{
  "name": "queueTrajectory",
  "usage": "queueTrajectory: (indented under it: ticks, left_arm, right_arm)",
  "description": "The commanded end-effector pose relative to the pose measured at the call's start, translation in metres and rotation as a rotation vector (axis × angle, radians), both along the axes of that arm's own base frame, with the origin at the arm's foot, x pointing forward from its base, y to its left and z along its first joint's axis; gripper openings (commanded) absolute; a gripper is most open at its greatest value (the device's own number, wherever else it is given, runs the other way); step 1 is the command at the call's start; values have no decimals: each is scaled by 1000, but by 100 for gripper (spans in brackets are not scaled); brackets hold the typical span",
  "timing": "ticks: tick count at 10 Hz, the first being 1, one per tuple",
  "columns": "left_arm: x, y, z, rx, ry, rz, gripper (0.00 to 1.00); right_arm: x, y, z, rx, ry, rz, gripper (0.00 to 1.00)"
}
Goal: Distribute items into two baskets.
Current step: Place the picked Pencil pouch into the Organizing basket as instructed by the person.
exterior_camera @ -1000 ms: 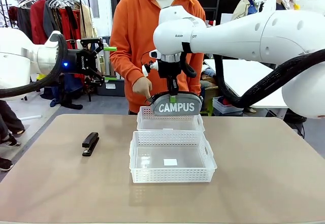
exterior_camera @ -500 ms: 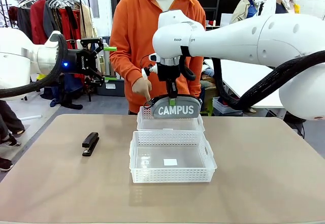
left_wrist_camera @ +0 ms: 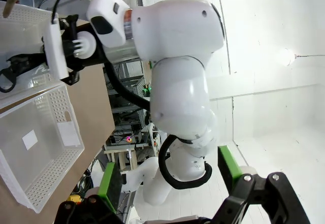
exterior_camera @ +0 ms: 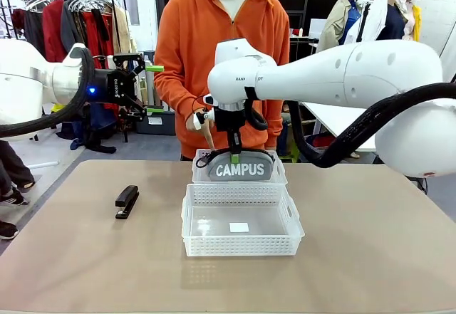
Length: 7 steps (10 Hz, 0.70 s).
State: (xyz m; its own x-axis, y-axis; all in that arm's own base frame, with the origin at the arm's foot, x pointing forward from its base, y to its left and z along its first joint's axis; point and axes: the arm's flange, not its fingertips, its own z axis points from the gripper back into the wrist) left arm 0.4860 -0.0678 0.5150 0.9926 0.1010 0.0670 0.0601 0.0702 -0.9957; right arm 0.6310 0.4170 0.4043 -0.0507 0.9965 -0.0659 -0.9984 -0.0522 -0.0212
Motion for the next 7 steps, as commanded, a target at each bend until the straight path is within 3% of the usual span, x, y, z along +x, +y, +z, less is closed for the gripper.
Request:
queueTrajectory:
  ticks: [1,7]
  left_arm:
    - [-2,1,2,-2,-1,4,100]
    - [-2,1,2,-2,-1,4,100]
  right_arm:
    - [4,4,-5,1,-38,-30,0]
    - [7,-14,-37,-27,-29,-74,0]
